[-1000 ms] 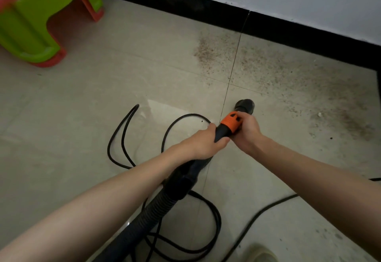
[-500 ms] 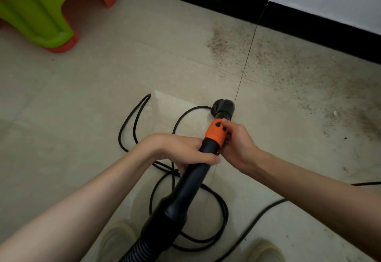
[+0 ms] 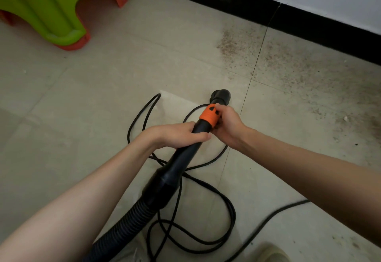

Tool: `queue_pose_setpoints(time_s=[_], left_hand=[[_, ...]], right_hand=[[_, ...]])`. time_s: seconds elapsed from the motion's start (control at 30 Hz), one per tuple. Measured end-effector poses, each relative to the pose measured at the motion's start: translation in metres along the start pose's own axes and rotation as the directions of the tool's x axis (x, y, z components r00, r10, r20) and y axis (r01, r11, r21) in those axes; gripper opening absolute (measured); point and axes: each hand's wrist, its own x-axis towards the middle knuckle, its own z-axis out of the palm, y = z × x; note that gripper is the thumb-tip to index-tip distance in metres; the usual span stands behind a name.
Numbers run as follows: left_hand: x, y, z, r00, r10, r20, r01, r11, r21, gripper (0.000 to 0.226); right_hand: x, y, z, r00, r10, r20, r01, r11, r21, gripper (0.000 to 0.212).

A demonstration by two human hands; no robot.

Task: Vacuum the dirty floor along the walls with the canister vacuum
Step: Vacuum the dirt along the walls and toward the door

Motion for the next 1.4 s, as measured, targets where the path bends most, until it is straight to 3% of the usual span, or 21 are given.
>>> queue_pose_setpoints(time_s=[0.3,0.43,0.6,0.73,0.87,1.0,1.17,1.27,1.4], left_hand=[[-0.008,-0.023,-0.027,0.987,0.01,-0.161,-0.019,0.998,-0.055,0.018],[-0.016,-0.036,-0.046,0.965,-0.046,-0.256,0.016,0.993,-0.117,0.023],[-0.028,-0.053,-0.066,0.958,-0.123,-0.26,0.093,0.988,-0.123,0.027],[-0.037,-0.059,-0.071,0.96,-0.153,-0.235,0.126,0.984,-0.128,0.028],[-0.033,-0.041,-0.067,0.963,-0.08,-0.256,0.053,0.992,-0.112,0.021],[-0.008,-0.018,-0.048,0.932,-0.023,-0.361,0.007,0.999,-0.046,0.033],[0.019,0.006,-0.017,0.972,0.066,-0.224,-0.093,0.989,-0.113,0.029],[0.034,0.015,0.002,0.972,0.116,-0.206,-0.136,0.987,-0.086,0.026],[0.054,0.018,0.007,0.932,0.136,-0.335,-0.137,0.99,0.022,0.031]], right_hand=[[0.03,0.002,0.054,0.999,0.0,0.051,0.004,0.997,-0.077,0.017],[0.028,-0.001,0.087,0.988,0.025,0.152,-0.012,0.996,-0.086,0.01],[0.022,0.003,0.118,0.963,0.117,0.244,-0.092,0.989,-0.114,0.012],[0.018,0.008,0.124,0.947,0.143,0.287,-0.114,0.987,-0.115,0.029],[0.018,-0.003,0.105,0.96,0.097,0.263,-0.087,0.995,-0.05,0.035],[0.022,-0.027,0.062,0.982,0.036,0.187,-0.063,0.988,0.144,0.019],[0.025,-0.047,0.008,0.998,-0.036,0.06,0.015,0.947,0.322,0.02],[0.028,-0.053,-0.016,0.999,-0.049,0.005,0.044,0.933,0.356,0.022],[0.036,-0.057,-0.028,0.999,-0.045,0.004,0.041,0.942,0.334,0.027]])
